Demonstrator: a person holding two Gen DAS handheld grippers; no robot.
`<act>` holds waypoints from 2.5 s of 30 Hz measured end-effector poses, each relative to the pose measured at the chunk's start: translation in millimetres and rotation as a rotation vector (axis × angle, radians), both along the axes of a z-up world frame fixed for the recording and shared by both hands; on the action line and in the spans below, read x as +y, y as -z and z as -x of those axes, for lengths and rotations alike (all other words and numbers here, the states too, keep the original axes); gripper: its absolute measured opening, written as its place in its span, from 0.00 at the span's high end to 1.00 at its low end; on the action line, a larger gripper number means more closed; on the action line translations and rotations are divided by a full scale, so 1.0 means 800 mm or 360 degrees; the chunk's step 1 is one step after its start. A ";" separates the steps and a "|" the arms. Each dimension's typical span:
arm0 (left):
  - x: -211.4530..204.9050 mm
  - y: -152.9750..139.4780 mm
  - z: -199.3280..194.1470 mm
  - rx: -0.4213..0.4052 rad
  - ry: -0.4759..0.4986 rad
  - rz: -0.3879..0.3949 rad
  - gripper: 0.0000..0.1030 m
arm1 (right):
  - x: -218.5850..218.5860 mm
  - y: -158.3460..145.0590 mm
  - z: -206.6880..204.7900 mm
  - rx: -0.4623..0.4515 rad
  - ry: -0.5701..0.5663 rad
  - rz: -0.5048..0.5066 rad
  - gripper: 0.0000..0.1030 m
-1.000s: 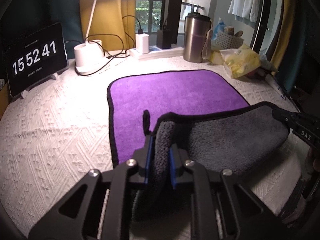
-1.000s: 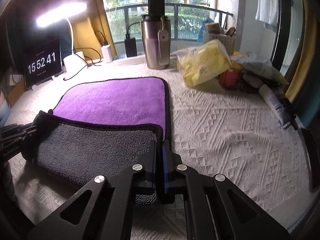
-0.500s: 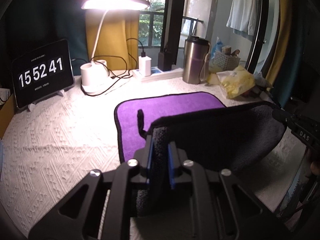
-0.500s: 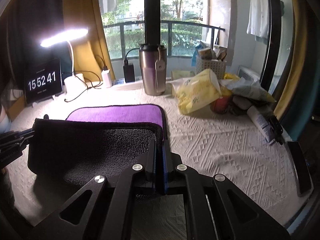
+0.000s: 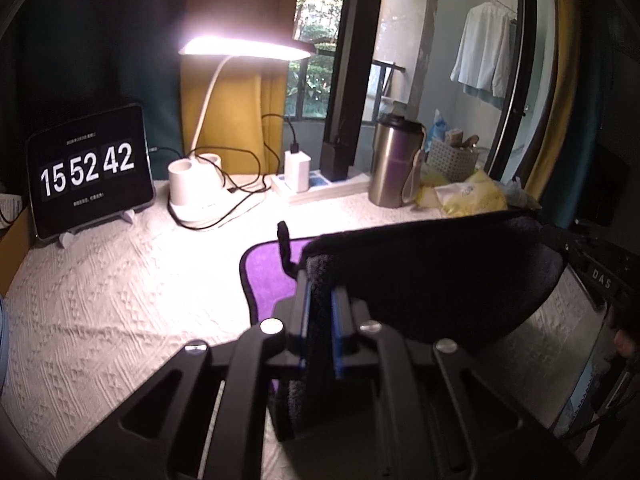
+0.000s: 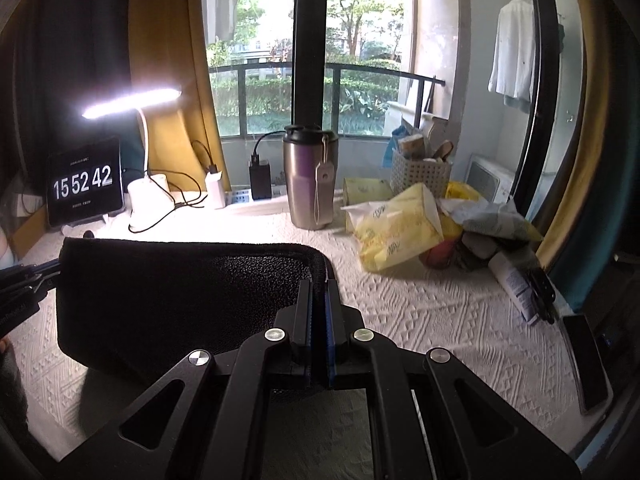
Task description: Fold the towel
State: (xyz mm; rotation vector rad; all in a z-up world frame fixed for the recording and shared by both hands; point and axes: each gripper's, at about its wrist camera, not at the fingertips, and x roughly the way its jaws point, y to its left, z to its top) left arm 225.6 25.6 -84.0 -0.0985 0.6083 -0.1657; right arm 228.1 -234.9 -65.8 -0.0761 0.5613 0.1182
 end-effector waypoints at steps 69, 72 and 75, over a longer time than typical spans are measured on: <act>0.010 0.058 -0.168 0.0153 -0.0129 -0.0100 0.91 | 0.025 0.071 -0.209 0.0101 -0.0098 0.0018 0.94; 0.010 0.066 -0.174 0.0181 -0.0135 -0.0099 0.91 | 0.027 0.079 -0.214 0.0126 -0.0099 0.0027 0.94; 0.010 0.073 -0.179 0.0203 -0.0136 -0.0101 0.91 | 0.027 0.087 -0.219 0.0153 -0.0098 0.0032 0.94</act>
